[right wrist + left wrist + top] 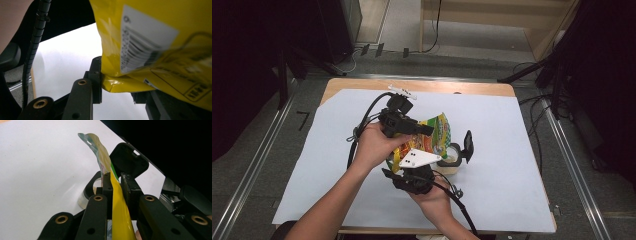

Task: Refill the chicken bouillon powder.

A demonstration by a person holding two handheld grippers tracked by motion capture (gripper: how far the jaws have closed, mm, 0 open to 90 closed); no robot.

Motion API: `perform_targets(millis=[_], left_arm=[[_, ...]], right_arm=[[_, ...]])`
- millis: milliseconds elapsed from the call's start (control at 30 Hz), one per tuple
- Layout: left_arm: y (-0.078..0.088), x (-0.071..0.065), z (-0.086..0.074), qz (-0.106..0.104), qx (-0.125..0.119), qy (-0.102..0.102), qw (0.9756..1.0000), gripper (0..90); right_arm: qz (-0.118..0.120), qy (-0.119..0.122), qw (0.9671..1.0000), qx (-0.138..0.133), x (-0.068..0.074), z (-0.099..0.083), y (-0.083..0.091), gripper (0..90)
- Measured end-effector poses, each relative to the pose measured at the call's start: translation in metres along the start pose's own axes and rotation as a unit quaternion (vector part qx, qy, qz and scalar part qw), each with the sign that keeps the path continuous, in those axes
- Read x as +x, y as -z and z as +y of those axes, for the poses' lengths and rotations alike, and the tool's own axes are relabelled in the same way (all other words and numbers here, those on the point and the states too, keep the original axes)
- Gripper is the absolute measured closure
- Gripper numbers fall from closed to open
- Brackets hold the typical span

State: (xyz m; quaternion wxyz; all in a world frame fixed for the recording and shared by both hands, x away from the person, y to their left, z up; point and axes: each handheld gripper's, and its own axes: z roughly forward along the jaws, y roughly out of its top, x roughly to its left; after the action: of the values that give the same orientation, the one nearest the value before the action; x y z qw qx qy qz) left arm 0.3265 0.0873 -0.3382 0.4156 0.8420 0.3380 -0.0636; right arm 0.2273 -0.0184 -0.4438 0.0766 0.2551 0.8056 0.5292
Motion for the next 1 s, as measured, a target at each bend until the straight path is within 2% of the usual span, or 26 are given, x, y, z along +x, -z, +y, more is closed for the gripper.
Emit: perform_targets(millis=[1000], left_arm=[[0.0007,0.003,0.0008,-0.003,0.003,0.002,1.0,82.9]], right_arm=[[0.001,0.0,1.0,0.006,-0.0011,0.0019,-0.0009,68.8]])
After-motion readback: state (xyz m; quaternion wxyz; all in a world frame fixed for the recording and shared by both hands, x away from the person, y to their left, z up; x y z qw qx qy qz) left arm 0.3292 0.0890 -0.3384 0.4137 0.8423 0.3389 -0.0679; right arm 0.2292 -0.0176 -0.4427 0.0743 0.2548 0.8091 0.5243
